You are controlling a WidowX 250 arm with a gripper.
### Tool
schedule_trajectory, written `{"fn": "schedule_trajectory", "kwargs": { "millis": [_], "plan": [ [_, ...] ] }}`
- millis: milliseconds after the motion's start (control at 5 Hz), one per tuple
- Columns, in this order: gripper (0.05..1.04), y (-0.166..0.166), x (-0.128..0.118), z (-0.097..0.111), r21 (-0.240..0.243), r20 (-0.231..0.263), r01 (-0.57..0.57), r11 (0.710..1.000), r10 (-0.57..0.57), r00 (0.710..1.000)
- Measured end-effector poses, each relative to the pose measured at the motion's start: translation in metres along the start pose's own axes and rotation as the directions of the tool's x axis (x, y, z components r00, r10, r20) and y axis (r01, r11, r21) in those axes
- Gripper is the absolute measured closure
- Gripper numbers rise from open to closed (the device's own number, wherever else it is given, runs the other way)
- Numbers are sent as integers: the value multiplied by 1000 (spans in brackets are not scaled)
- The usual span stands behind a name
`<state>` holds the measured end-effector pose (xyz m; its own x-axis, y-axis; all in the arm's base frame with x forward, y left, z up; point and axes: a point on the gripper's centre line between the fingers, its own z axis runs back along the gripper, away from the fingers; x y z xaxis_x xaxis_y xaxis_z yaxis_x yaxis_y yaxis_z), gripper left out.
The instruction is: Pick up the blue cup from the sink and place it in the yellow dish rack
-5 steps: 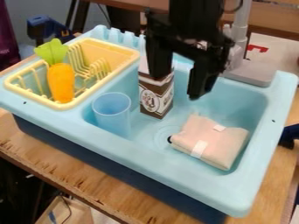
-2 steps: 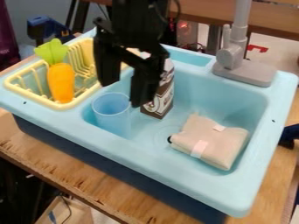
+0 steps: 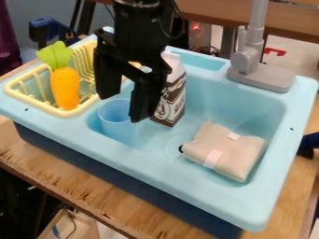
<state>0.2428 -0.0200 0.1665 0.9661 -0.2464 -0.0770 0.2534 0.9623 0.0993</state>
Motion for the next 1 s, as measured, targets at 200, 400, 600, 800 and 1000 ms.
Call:
{"fn": "schedule_trajectory", "kwargs": {
  "millis": [200,400,600,800,1000],
  "plan": [
    [83,3,6,-7,2,32,-9,1000,9,999],
    [83,2,12,-12,-3,48,6,1000,-6,999],
    [83,1,13,-22,-9,28,14,1000,-14,1000],
    [83,2,11,-35,-38,28,-14,999,15,999],
    [118,-2,11,-50,-60,4,-20,998,20,1000]
  ]
}}
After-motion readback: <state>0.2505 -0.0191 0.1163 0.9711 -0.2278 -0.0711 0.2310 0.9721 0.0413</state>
